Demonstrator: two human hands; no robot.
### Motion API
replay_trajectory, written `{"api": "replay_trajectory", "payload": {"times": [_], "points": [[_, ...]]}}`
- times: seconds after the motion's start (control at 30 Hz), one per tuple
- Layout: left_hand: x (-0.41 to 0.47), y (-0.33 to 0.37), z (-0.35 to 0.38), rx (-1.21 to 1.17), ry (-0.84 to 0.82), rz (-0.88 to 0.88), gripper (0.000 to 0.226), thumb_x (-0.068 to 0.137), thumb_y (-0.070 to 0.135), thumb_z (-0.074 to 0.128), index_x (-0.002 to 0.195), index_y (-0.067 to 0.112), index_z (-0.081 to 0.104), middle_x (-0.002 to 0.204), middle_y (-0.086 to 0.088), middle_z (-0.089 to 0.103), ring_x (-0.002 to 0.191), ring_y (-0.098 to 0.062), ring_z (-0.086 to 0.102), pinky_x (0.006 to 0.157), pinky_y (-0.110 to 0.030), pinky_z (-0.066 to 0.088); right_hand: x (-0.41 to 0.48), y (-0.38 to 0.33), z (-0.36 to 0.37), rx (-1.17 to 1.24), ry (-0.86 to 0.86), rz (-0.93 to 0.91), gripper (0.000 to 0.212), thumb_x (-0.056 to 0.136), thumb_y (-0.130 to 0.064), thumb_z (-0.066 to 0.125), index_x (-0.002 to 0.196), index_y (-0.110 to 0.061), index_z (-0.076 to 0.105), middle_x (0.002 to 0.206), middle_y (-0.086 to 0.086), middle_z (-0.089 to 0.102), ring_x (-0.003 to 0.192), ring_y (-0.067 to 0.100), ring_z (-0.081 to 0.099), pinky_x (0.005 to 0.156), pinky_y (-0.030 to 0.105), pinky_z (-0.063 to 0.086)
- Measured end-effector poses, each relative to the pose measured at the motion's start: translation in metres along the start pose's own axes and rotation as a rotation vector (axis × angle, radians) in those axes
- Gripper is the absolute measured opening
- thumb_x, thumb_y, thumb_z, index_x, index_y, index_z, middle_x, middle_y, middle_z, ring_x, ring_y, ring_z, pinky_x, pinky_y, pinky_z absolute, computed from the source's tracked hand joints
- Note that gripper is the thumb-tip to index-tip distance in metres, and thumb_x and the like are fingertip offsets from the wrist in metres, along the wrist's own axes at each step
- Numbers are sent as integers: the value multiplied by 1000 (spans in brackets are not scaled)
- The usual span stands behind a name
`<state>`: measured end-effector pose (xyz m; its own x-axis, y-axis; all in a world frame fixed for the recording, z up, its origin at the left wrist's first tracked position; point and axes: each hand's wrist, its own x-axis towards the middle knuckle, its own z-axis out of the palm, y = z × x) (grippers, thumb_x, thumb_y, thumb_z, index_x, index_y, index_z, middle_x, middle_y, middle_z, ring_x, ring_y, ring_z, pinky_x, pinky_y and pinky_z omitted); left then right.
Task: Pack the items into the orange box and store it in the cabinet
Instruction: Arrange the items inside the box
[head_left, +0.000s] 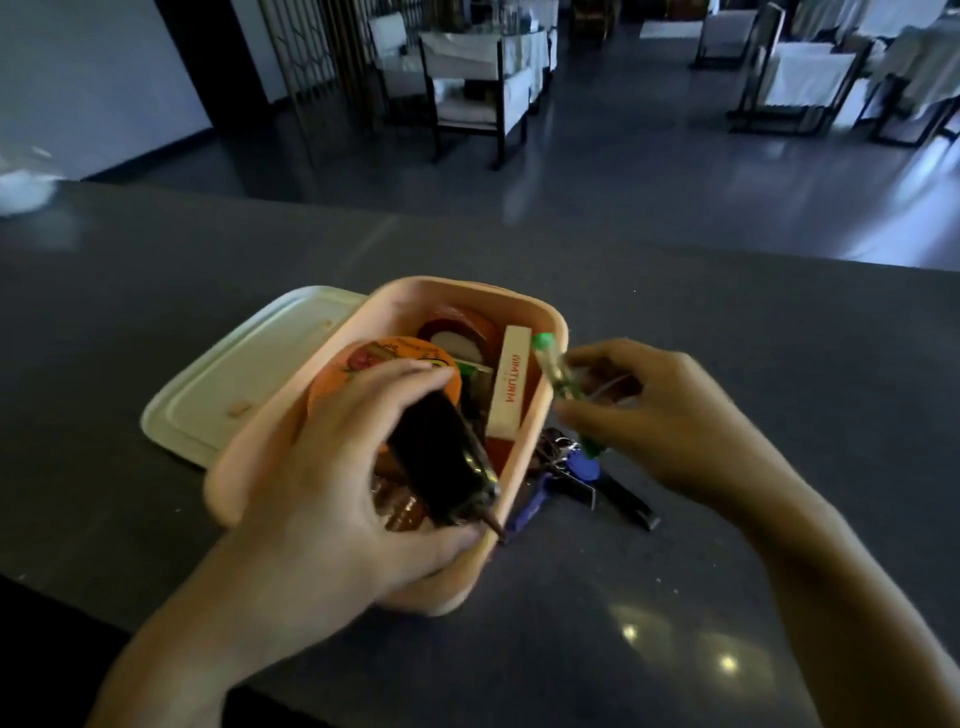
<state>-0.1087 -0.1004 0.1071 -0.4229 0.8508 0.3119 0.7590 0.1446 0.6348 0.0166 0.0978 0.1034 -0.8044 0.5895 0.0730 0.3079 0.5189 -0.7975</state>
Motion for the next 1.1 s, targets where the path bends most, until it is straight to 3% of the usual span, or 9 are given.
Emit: {"api": "replay_trajectory", "payload": {"times": [0.1,0.17,0.37,0.53,0.67,0.77,0.83,0.97,1.1], "points": [[4,-36,-29,19,-9,-27,82,50,65,69,125,53,38,132,33,36,128,9,29,99,-25,31,15,-24,44,-72,-29,33,33,80,-31,66,111,-31,54,81,-18,55,68,-16,55,47,3,41],[8,-59,-40,-41,-47,-41,81,51,63,75,123,55,38,129,37,34,125,14,27,96,-23,32,24,-32,72,-147,-20,86,33,82,-32,63,112,-27,50,81,-17,52,67,-3,58,46,9,41],[21,-98,-50,-256,-277,-21,88,49,44,81,124,57,37,129,39,35,125,11,31,101,-29,35,34,-42,111,-300,166,200,40,83,-43,60,113,-25,41,89,-12,47,66,1,44,50,15,33],[25,-107,-47,-430,-401,-1,94,50,43,86,126,60,32,128,40,35,121,16,33,86,-10,44,24,-60,106,-257,273,204,27,85,-46,56,107,-29,54,78,-18,50,66,4,57,54,15,45],[45,-99,-29,-465,-421,-96,126,21,64,84,134,51,29,138,32,33,126,13,30,90,-8,40,17,-78,96,-1,-41,243,23,79,-49,57,97,-35,60,80,-12,67,70,-5,64,64,15,54],[39,-91,-19,-307,-425,123,108,54,49,81,125,71,2,124,57,13,123,25,13,91,-4,27,14,-79,97,69,-98,299,29,75,-40,68,102,-30,61,85,-9,70,73,0,67,67,23,57],[31,-92,-22,-255,-460,133,108,57,52,75,120,73,-10,120,60,5,123,28,5,93,-2,16,11,-75,98,80,-16,347,26,74,-37,70,97,-34,59,83,-8,70,70,1,67,63,21,57],[40,-101,-21,-212,-435,42,100,55,70,58,128,65,-11,131,47,4,127,18,5,108,-24,13,9,-60,91,-125,146,456,31,75,-40,69,101,-29,58,87,-7,67,64,4,64,51,14,49],[37,-116,-22,-97,-309,34,93,61,70,44,138,48,-2,151,17,13,126,9,8,104,-25,15,16,-56,97,-333,192,510,39,77,-39,69,108,-19,55,77,-10,53,57,2,56,33,8,36]]}}
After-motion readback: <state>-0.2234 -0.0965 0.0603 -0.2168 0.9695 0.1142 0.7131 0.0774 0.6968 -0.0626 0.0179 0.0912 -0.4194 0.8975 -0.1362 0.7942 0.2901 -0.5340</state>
